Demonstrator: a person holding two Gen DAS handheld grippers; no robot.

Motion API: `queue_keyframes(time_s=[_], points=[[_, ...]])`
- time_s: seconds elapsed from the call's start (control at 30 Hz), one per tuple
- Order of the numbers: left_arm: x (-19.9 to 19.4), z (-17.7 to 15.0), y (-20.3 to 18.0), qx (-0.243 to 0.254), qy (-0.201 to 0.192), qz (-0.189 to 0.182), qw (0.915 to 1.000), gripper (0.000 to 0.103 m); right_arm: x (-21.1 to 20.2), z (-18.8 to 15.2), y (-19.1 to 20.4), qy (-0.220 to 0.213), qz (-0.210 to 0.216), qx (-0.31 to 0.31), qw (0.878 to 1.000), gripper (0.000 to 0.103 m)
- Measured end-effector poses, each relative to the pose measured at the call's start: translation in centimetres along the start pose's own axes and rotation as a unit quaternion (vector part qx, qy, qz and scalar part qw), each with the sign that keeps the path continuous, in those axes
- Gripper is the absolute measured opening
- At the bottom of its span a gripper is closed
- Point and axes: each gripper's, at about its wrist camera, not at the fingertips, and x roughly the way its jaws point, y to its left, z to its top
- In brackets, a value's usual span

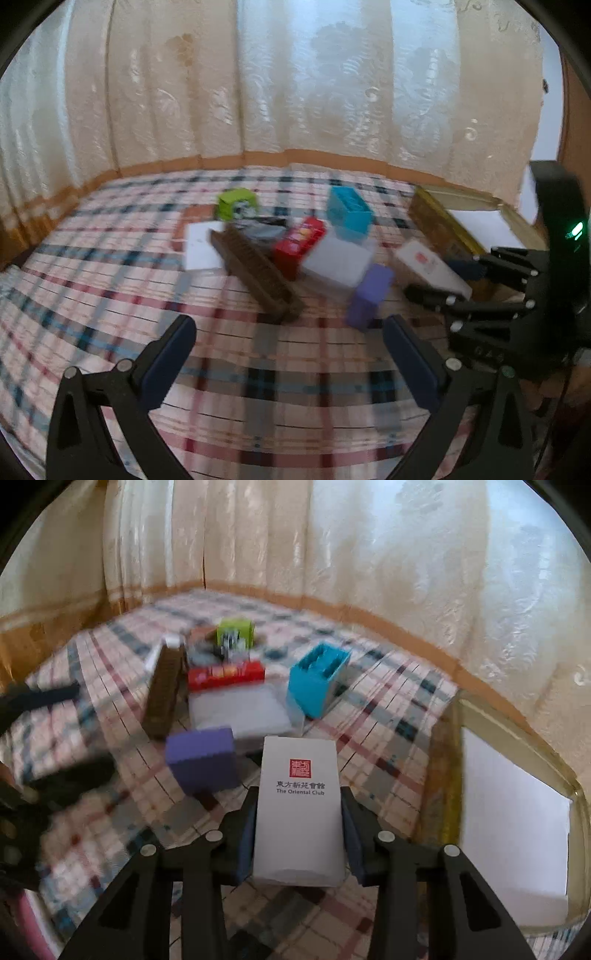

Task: Organize rigid objects
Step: 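Grasp the white Oriental Club box with the right tool while the left tool approaches the purple block, then grasp the purple block with the left tool and lift it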

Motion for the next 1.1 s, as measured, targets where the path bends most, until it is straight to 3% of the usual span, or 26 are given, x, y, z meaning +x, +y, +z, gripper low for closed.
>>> queue_keyframes(time_s=[0.07, 0.13, 0.27, 0.43, 0.5, 0.63, 0.83, 1.1], points=[[0.1, 0.2, -0.3, -0.008, 0.003, -0.025, 0.9996, 0.101, -1.7, 0.2, -0.8, -0.025, 0.012, 0.026, 0.999, 0.043], [0.4, 0.8, -1.1, -0.002, 0.002, -0.047, 0.9989, 0.094, -3.4, 0.2, -1.9, -0.052, 0.011, 0.048, 0.997, 0.044], [1.7, 1.7, -3.4, 0.033, 0.010, -0.044, 0.9985, 0.087, -3.9, 0.2, -2.7, -0.059, -0.032, 0.053, 0.996, 0.044], [4.0, 2.1, -5.1, 0.058, 0.041, -0.053, 0.9961, 0.058, -4.0, 0.2, -3.0, -0.059, -0.051, 0.055, 0.995, 0.044], [4.7, 2.2, -5.5, 0.067, 0.047, -0.044, 0.9957, 0.053, -4.2, 0.1, -3.4, -0.061, -0.054, 0.056, 0.995, 0.044], [5.8, 2.3, -5.9, 0.075, 0.063, -0.048, 0.9941, 0.020, -4.1, -0.1, -3.7, -0.058, -0.050, 0.063, 0.995, 0.044], [6.4, 2.3, -6.1, 0.079, 0.071, -0.053, 0.9929, 0.018, -4.2, -0.1, -4.0, -0.058, -0.041, 0.075, 0.995, 0.044], [3.2, 2.4, -5.3, 0.048, 0.008, -0.059, 0.9971, 0.018, -5.2, 0.0, -4.6, -0.079, -0.044, 0.083, 0.992, 0.044]])
